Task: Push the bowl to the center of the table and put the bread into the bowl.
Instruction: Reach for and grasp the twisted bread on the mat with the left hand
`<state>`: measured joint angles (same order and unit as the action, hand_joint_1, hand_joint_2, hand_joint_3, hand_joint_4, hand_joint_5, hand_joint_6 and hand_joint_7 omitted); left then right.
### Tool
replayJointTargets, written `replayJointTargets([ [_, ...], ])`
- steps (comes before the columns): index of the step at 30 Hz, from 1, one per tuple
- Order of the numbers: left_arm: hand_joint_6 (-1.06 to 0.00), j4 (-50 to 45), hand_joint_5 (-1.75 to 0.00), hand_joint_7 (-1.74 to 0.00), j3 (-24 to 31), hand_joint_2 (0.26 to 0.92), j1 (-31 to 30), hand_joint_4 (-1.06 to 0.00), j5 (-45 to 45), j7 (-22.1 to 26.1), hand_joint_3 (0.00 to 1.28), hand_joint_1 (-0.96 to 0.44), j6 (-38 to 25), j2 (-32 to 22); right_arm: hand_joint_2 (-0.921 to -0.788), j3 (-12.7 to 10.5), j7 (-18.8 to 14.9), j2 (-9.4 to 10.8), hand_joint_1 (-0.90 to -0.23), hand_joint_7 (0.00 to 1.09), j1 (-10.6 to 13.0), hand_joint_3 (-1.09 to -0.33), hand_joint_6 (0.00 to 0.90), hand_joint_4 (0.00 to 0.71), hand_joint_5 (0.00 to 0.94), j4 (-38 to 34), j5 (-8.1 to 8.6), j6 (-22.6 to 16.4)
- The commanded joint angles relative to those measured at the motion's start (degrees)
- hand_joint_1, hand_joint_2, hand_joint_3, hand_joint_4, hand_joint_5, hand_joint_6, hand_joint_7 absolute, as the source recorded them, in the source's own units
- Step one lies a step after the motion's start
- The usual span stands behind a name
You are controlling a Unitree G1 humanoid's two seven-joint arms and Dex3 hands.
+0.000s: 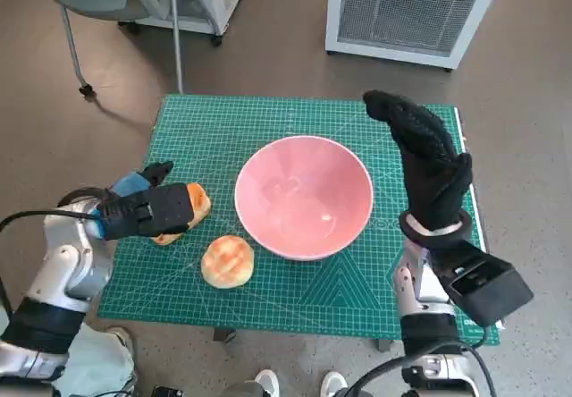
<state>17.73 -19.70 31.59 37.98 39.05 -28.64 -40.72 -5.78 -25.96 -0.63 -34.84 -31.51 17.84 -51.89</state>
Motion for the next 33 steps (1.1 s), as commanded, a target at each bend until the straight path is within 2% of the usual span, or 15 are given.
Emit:
replayJointTargets([
  [1, -0.11, 6.1, 0.0, -0.02, -1.7, 0.721, 2.5, 0.0, 0.6, -2.1, 0.01, -0.31, 1.7, 1.8, -0.921, -0.1, 0.2, 0.4, -0.539, 0.69, 1.4, -0.8, -0.001, 0.263, 0.0, -0.3, 0.19, 0.7],
  [8, -0.14, 16.4, -0.03, -0.03, -4.0, 0.726, 5.2, -0.07, 1.1, -7.9, 0.01, -0.31, 5.0, 5.4, -0.921, -0.2, 0.3, 0.6, -0.537, 0.69, 1.5, -0.802, -0.001, 0.262, 0.0, -0.2, 0.17, 0.8],
  [13, -0.2, 24.0, -0.09, -0.06, -5.3, 0.748, 6.6, -0.2, 1.1, -13.2, 0.01, -0.28, 8.5, 7.8, -0.921, -0.3, 0.3, 0.7, -0.537, 0.69, 1.5, -0.802, -0.001, 0.262, 0.0, -0.1, 0.2, 1.0],
  [16, -0.27, 27.4, -0.15, -0.09, -5.5, 0.763, 6.9, -0.34, 0.6, -16.3, 0.02, -0.24, 10.6, 8.9, -0.921, -0.2, 0.4, 0.8, -0.537, 0.69, 1.6, -0.802, -0.001, 0.263, 0.0, 0.2, 0.11, 1.1],
  [17, -0.31, 28.2, -0.27, -0.14, -5.4, 0.774, 6.9, -0.4, 0.5, -17.1, 0.01, -0.21, 11.2, 9.1, -0.921, -0.2, 0.4, 0.8, -0.537, 0.68, 1.6, -0.802, -0.001, 0.263, 0.0, 0.2, 0.11, 1.1],
  [19, -0.33, 29.2, -0.5, -0.27, -5.3, 0.787, 6.7, -0.44, 0.2, -18.7, 0.01, -0.17, 12.7, 9.2, -0.921, -0.3, 0.4, 0.8, -0.537, 0.68, 1.6, -0.802, -0.001, 0.262, 0.0, 0.2, 0.19, 1.3],
  [20, -0.35, 29.4, -0.68, -0.4, -5.2, 0.794, 6.4, -0.47, 0.1, -19.5, 0.01, -0.15, 13.6, 9.2, -0.921, -0.3, 0.4, 0.8, -0.537, 0.68, 1.6, -0.802, -0.001, 0.262, 0.0, 0.3, 0.21, 1.3],
  [22, -0.4, 29.6, -0.91, -0.65, -5.0, 0.851, 6.0, -0.61, -0.1, -21.0, 0.01, 0.11, 14.9, 9.0, -0.921, -0.3, 0.4, 0.8, -0.537, 0.68, 1.7, -0.802, -0.001, 0.262, 0.0, 0.4, 0.22, 1.4],
  [24, -0.55, 29.6, -1.09, -0.86, -4.8, 0.863, 5.5, -0.71, -0.4, -22.6, 0.08, 0.05, 16.2, 8.7, -0.921, -0.3, 0.4, 0.9, -0.537, 0.68, 1.7, -0.802, -0.001, 0.262, 0.0, 0.5, 0.27, 1.5],
  [25, -0.58, 29.6, -1.11, -0.89, -4.7, 0.84, 5.2, -0.73, -0.5, -23.2, 0.12, 0.04, 16.7, 8.6, -0.921, -0.3, 0.3, 0.9, -0.537, 0.68, 1.8, -0.802, -0.001, 0.262, 0.0, 0.5, 0.29, 1.5],
  [27, -0.64, 29.5, -1.15, -1.01, -4.6, 0.717, 4.7, -0.78, -0.5, -24.7, 0.35, 0.02, 18.3, 8.1, -0.921, -0.4, 0.3, 0.9, -0.537, 0.68, 1.7, -0.802, -0.001, 0.262, 0.0, 0.5, 0.36, 1.7],
  [28, -0.65, 29.6, -1.15, -1.08, -4.5, 0.678, 4.7, -0.79, -0.5, -25.2, 0.43, 0.01, 18.8, 7.9, -0.921, -0.4, 0.3, 0.9, -0.536, 0.68, 1.6, -0.802, -0.001, 0.262, 0.0, 0.5, 0.37, 1.7],
  [31, -0.66, 29.0, -1.11, -1.2, -4.3, 0.631, 4.2, -0.79, -0.7, -26.2, 0.52, 0.0, 20.1, 7.2, -0.921, -0.4, 0.3, 0.9, -0.535, 0.68, 1.5, -0.802, -0.001, 0.262, 0.0, 0.4, 0.37, 1.8],
  [33, -0.66, 28.7, -1.09, -1.24, -4.1, 0.642, 4.2, -0.79, -0.7, -26.3, 0.51, 0.0, 20.4, 6.9, -0.921, -0.5, 0.3, 1.0, -0.535, 0.68, 1.3, -0.802, -0.001, 0.262, 0.0, 0.2, 0.38, 1.8],
])
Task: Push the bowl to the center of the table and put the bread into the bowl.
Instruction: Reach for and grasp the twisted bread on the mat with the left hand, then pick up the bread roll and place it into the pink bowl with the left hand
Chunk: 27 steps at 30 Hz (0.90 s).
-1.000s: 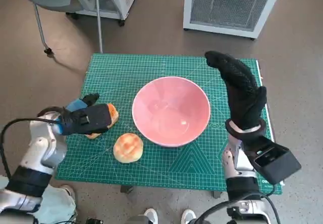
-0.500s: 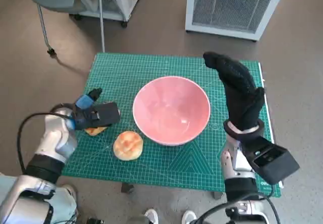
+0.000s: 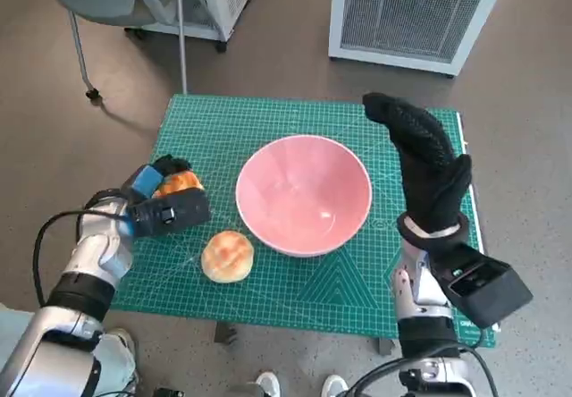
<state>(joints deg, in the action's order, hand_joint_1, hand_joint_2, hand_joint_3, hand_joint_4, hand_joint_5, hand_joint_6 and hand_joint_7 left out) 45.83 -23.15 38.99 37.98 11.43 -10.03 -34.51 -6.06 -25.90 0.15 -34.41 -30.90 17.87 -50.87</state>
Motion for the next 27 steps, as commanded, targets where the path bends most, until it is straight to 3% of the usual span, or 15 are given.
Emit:
replayJointTargets([
  [1, -0.66, 0.6, -1.09, -1.24, -0.7, 0.645, -3.1, -0.78, -0.7, 1.3, 0.51, 0.0, 1.8, 0.6, -0.921, -0.2, 0.2, 0.2, -0.535, 0.68, 0.8, -0.802, -0.001, 0.261, 0.0, -0.5, 0.35, 0.8],
  [15, -0.66, -10.0, -1.13, -1.18, 1.7, 0.739, -4.2, -0.75, -0.8, 3.9, 0.36, 0.0, -1.0, -2.7, -0.921, -0.4, -0.4, 0.3, -0.541, 0.68, 0.1, -0.799, -0.001, 0.261, 0.0, -1.4, 1.13, 0.8],
  [27, -0.68, -33.8, -1.21, -1.04, 9.9, 0.78, -7.4, -0.75, 0.0, 2.7, 0.28, 0.0, -8.5, -3.6, -0.921, -0.5, -1.4, 0.3, -0.54, 0.68, -0.5, -0.796, -0.001, 0.262, 0.001, -2.1, 2.08, 0.8],
])
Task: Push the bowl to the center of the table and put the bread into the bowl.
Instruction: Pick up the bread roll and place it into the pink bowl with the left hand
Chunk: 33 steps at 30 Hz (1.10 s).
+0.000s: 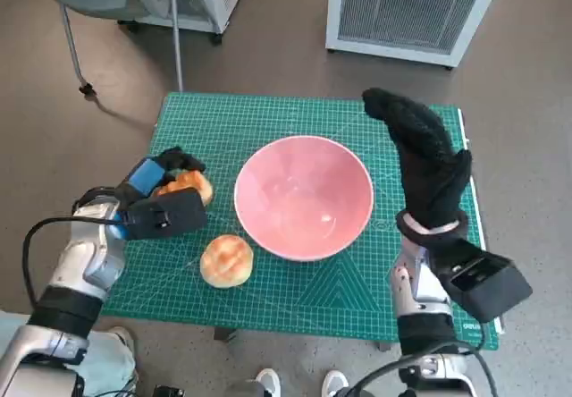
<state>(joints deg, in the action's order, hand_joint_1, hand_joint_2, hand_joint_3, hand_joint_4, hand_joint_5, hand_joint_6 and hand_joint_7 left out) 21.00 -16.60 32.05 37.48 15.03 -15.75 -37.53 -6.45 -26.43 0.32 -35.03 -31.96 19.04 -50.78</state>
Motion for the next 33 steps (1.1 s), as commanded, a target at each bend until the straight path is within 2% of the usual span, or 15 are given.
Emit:
replayJointTargets([
  [1, -0.68, -11.6, -1.2, -1.05, 4.1, 0.782, -0.8, -0.76, 0.9, -1.3, 0.28, 0.0, -3.3, -0.4, -0.921, -0.1, -1.0, 0.1, -0.54, 0.68, 0.2, -0.796, -0.001, 0.262, 0.001, -1.1, 0.98, 0.7],
  [7, -0.68, -22.5, -1.15, -1.06, 6.7, 0.815, -1.5, -0.78, 2.7, -3.9, 0.21, 0.0, -4.0, 0.7, -0.921, -0.2, -1.5, 0.1, -0.54, 0.68, 0.1, -0.794, -0.001, 0.263, 0.001, -1.1, 1.45, 0.7],
  [14, -0.67, -30.6, -1.06, -1.12, 6.5, 0.877, -0.8, -0.79, 3.8, -7.8, 0.08, 0.0, -0.3, 3.8, -0.921, 0.0, -1.7, 0.2, -0.539, 0.68, 0.6, -0.793, -0.001, 0.263, 0.002, -0.3, 1.4, 0.8],
  [19, -0.65, -31.1, -1.03, -1.16, 4.3, 0.89, 0.3, -0.8, 4.1, -9.1, 0.06, 0.0, 4.0, 6.1, -0.921, 0.1, -1.9, 0.2, -0.539, 0.68, 0.7, -0.791, -0.001, 0.264, 0.002, -0.2, 1.44, 0.8],
  [26, -0.64, -29.1, -1.02, -1.18, -0.1, 0.895, 2.7, -0.8, 5.5, -6.4, 0.06, 0.0, 7.8, 8.1, -0.921, 0.1, -2.1, 0.0, -0.537, 0.68, 1.2, -0.791, -0.001, 0.264, 0.002, 0.4, 1.51, 1.1],
  [33, -0.66, -24.8, -1.13, -1.07, -4.0, 0.895, 4.9, -0.79, 9.1, -4.7, 0.06, 0.0, 9.3, 10.3, -0.921, 0.0, -1.8, -0.3, -0.531, 0.68, 1.7, -0.795, -0.001, 0.263, 0.002, 1.2, 1.15, 1.3],
])
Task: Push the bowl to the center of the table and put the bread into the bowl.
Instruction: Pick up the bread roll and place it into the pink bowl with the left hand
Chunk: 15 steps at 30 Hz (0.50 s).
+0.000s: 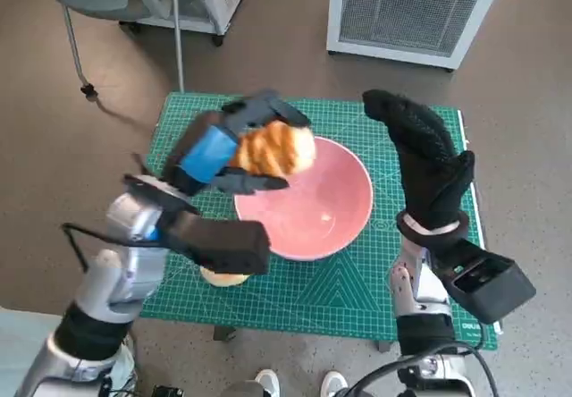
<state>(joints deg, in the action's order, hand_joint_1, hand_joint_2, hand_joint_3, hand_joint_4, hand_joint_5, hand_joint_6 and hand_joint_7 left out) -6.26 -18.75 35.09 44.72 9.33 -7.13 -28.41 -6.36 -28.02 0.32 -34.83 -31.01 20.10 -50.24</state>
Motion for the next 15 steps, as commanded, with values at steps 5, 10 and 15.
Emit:
replayJointTargets([
  [5, -0.68, 6.8, -1.17, -1.02, -3.0, 0.893, 2.5, -0.78, 0.7, 1.5, 0.06, 0.0, 2.1, 3.3, -0.921, -0.2, 0.3, -0.4, -0.518, 0.68, 2.0, -0.799, -0.001, 0.263, 0.002, 0.9, -0.45, 0.7],
  [10, -0.51, 10.3, -1.12, -1.06, -3.6, 0.896, 3.4, -0.65, -2.1, 7.7, 0.11, 0.0, 1.5, 4.2, -0.921, -0.2, 0.7, -0.5, -0.513, 0.68, 2.4, -0.802, -0.001, 0.263, 0.001, 1.6, -0.91, 0.9],
  [15, -0.29, 11.8, -0.21, -0.39, -4.9, 0.831, 4.4, -0.33, -2.0, 17.2, 0.06, -0.05, -2.2, 3.9, -0.921, -0.1, 1.5, -0.5, -0.51, 0.68, 2.9, -0.807, -0.001, 0.262, 0.001, 2.5, -1.5, 1.1],
])
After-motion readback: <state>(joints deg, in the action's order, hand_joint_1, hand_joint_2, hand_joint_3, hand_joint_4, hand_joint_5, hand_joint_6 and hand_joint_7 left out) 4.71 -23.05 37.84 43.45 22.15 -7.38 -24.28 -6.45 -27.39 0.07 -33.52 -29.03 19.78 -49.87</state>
